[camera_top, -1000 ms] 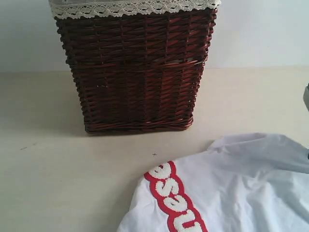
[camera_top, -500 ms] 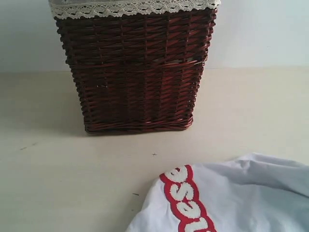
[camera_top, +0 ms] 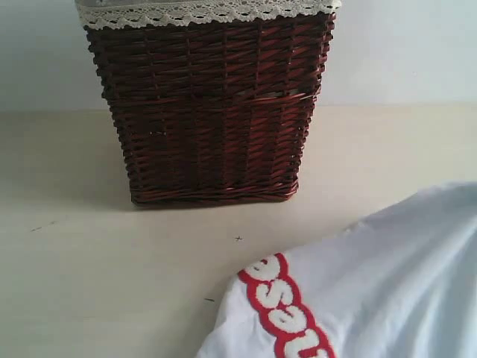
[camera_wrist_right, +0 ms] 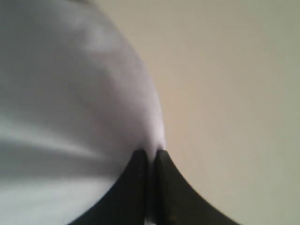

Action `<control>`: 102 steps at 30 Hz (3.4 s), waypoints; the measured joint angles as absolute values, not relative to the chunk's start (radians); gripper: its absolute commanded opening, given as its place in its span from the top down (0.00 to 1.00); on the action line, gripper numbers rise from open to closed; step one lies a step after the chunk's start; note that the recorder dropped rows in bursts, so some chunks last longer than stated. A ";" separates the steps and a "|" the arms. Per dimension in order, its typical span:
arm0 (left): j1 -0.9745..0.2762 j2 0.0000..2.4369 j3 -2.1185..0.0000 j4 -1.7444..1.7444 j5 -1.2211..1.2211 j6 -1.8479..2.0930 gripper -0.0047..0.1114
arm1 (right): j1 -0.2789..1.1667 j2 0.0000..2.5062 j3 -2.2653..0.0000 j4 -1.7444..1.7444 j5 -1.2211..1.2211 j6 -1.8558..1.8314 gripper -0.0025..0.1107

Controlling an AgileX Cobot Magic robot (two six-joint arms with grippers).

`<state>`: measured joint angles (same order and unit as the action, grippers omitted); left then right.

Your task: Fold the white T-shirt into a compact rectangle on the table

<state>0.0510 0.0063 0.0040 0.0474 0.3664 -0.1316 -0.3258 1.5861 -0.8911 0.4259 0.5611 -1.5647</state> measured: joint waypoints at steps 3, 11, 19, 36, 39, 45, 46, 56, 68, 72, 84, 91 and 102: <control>0.051 0.006 0.004 0.047 0.366 -0.132 0.96 | -0.326 1.586 -0.889 0.390 0.417 -1.551 0.98; 0.051 0.006 0.004 0.047 0.366 -0.132 0.96 | -0.326 1.586 -0.908 0.270 0.661 -1.582 0.98; 0.051 0.006 0.004 0.047 0.366 -0.132 0.96 | -0.326 1.586 -0.910 0.077 1.184 -1.640 0.98; 0.051 0.006 0.004 0.047 0.366 -0.132 0.96 | -0.326 1.433 -0.672 -0.038 1.128 -1.748 0.57; 0.051 0.006 0.004 0.047 0.366 -0.132 0.96 | -0.326 1.346 -0.661 0.023 0.976 -1.750 0.57; 0.051 0.006 0.004 0.047 0.366 -0.132 0.96 | -0.326 1.290 -0.663 0.276 0.579 -1.601 0.59; 0.051 0.006 0.004 0.047 0.366 -0.132 0.96 | -0.326 1.304 -0.668 0.304 0.577 -1.585 0.60; 0.051 0.006 0.004 0.047 0.366 -0.132 0.96 | -0.326 1.517 -0.806 0.329 0.842 -1.561 0.61; 0.051 0.006 0.004 0.047 0.366 -0.132 0.96 | -0.326 1.572 -0.873 0.060 1.033 -1.579 0.61; 0.051 0.006 0.004 0.047 0.366 -0.132 0.96 | -0.326 1.586 -0.878 0.069 1.013 -1.614 0.61; 0.051 0.006 0.004 0.047 0.366 -0.132 0.96 | -0.326 1.690 -0.878 0.166 0.943 -1.698 0.80; 0.051 0.006 0.004 0.047 0.366 -0.132 0.96 | -0.326 1.690 -0.878 0.173 0.960 -1.755 0.98; 0.051 0.006 0.004 0.047 0.366 -0.132 0.96 | -0.326 1.694 -0.965 0.173 0.469 -1.675 0.98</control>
<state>0.0510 0.0063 0.0040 0.0474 0.3664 -0.1316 -0.3258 1.6940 -0.9653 0.1733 0.4686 -1.6746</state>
